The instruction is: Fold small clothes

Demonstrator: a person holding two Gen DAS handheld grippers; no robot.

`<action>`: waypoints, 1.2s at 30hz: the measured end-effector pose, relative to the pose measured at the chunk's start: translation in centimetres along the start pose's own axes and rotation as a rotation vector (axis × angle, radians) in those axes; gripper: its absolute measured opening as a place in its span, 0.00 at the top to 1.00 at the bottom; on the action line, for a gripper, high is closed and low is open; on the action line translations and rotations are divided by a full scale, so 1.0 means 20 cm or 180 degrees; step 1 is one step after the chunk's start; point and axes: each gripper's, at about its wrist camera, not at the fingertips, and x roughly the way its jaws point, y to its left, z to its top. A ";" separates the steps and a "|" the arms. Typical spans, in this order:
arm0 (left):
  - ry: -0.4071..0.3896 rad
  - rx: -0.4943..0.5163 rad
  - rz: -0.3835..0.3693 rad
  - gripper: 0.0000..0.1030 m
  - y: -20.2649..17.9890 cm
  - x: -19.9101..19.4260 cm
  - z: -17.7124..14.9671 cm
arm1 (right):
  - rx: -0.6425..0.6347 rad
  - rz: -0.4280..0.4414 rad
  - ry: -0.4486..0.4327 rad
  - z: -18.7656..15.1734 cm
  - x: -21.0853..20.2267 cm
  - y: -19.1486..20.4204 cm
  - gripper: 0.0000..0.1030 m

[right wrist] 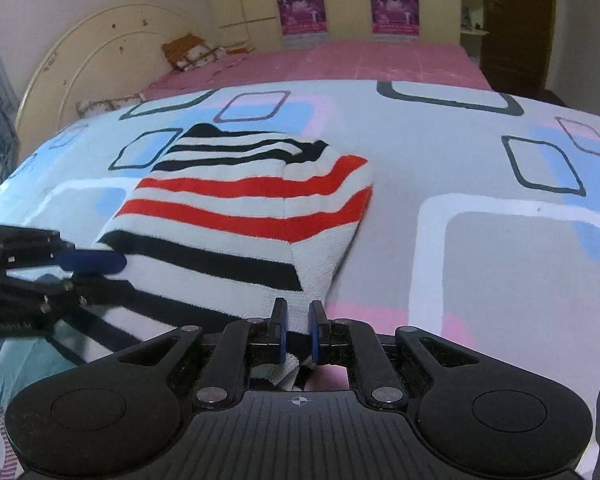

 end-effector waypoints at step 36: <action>-0.0214 -0.0121 0.0455 0.19 -0.08 -0.30 -0.08 | 0.0318 -0.0002 -0.0247 -0.18 -0.27 -0.03 0.91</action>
